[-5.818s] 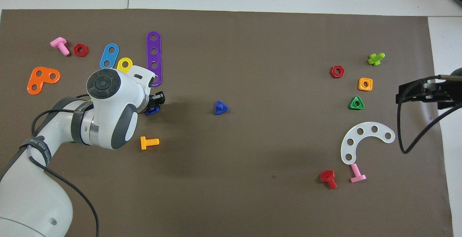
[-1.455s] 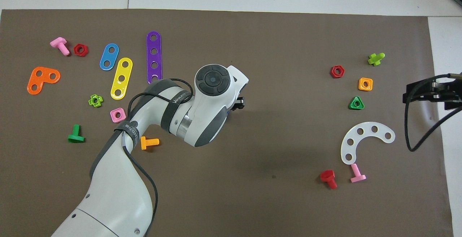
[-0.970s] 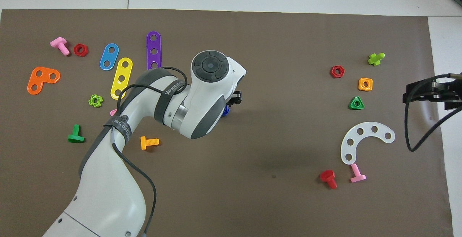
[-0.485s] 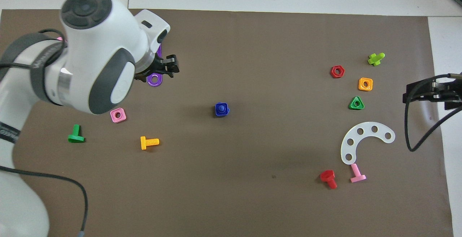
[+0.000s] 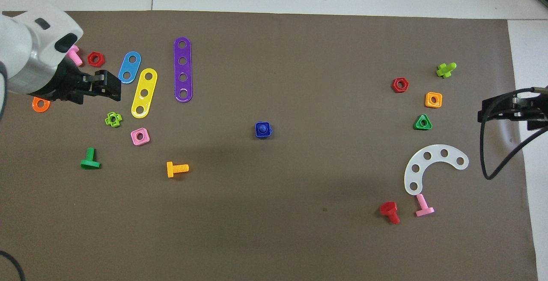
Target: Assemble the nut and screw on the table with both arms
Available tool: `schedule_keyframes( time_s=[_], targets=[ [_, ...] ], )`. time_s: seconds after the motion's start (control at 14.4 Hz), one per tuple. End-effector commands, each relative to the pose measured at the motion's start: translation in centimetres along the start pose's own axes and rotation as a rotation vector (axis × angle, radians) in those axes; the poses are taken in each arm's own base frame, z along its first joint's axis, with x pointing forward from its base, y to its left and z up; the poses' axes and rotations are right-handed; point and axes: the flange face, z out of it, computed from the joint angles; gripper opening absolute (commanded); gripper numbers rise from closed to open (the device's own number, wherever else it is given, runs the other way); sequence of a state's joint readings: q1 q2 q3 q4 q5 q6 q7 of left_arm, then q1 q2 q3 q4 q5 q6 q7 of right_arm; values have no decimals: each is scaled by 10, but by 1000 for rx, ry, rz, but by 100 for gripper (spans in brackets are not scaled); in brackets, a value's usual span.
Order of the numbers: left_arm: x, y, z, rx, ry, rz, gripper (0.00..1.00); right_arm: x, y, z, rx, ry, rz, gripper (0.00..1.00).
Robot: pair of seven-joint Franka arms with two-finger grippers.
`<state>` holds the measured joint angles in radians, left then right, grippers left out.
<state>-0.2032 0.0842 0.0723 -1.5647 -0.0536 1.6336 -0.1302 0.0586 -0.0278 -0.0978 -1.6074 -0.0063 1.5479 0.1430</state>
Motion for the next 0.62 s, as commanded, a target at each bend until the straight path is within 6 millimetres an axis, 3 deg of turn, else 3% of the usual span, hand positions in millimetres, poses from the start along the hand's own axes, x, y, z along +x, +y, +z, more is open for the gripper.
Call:
schedule_keyframes(
  time_s=[0.0,0.07,0.42,0.55],
  targets=[
    [-30,-17,-9,-17,-30,27,94,-4,1,-2,24,3,-17,100],
    [-33,-25,-14,-15,-29,14,100,-4,1,-2,24,3,-16,100],
    [-40,-33,-27,-9,-10,3,100,-4,1,-2,24,3,-17,100],
    [-39,-34,-27,70,0,47,100,-4,1,-2,24,3,-16,100]
  ],
)
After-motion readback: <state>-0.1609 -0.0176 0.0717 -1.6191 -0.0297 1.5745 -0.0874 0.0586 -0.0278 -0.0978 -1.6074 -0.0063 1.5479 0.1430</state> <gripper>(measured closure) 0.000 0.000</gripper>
